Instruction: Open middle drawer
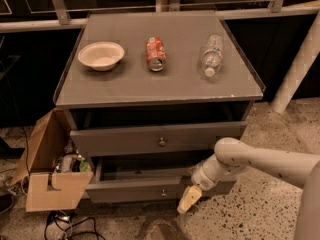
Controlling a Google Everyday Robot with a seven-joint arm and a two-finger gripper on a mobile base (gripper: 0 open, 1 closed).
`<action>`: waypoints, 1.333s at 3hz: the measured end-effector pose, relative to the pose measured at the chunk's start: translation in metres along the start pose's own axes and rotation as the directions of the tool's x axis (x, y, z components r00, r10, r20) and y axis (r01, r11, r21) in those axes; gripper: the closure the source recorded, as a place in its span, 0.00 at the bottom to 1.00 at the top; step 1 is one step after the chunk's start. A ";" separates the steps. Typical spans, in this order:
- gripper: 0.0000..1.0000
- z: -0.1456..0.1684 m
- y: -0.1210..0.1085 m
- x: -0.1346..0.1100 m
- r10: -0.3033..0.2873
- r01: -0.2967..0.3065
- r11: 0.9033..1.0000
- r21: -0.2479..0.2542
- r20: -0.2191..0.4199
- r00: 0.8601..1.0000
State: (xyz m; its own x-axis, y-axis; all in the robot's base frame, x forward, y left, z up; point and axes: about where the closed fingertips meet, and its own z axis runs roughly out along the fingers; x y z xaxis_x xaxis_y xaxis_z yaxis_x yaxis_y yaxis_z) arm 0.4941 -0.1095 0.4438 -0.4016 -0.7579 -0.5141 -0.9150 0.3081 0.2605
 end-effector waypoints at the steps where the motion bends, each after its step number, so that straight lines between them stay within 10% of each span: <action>1: 0.00 0.009 0.006 0.024 0.038 -0.038 0.999 -0.007 -0.056 0.998; 4: 0.00 -0.020 0.040 0.054 0.103 -0.103 0.995 -0.016 -0.024 0.994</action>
Offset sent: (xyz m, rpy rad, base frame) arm -0.0498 -0.0402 -0.0303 -0.1046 0.1047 -0.0571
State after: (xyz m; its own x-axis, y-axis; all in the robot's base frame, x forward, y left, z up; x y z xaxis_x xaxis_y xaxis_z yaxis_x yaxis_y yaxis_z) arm 0.4361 -0.1497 0.4428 -0.4927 -0.7358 -0.4646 -0.8678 0.3755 0.3255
